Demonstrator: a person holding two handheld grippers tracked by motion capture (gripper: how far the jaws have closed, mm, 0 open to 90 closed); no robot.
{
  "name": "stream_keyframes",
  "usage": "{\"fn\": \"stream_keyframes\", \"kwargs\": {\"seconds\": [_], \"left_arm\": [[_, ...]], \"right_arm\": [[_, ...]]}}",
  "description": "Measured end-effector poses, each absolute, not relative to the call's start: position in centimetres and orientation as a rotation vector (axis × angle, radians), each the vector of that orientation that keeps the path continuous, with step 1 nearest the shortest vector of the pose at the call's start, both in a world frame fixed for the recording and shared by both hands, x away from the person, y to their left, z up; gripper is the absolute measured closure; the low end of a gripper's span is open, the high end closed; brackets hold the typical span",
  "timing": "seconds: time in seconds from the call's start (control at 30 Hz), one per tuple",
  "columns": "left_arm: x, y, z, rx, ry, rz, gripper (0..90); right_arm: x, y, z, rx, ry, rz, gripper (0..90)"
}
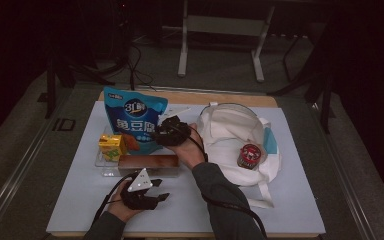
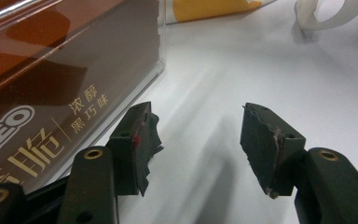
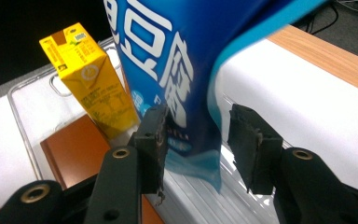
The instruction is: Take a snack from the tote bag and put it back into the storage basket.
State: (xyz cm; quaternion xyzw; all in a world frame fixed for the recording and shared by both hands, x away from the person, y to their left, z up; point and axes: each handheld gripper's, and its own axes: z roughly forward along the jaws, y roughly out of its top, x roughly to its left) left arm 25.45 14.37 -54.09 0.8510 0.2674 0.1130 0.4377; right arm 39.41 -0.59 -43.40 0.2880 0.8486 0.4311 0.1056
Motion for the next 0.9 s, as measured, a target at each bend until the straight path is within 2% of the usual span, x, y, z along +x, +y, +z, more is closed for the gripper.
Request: {"fn": "stream_keyframes", "kwargs": {"seconds": [0.9], "left_arm": [[25.6, 14.5, -54.1, 2.106, 0.676, 0.262, 43.4]], "right_arm": [[37.4, -4.5, -41.9, 0.767, 2.527, 1.183, 60.7]]}}
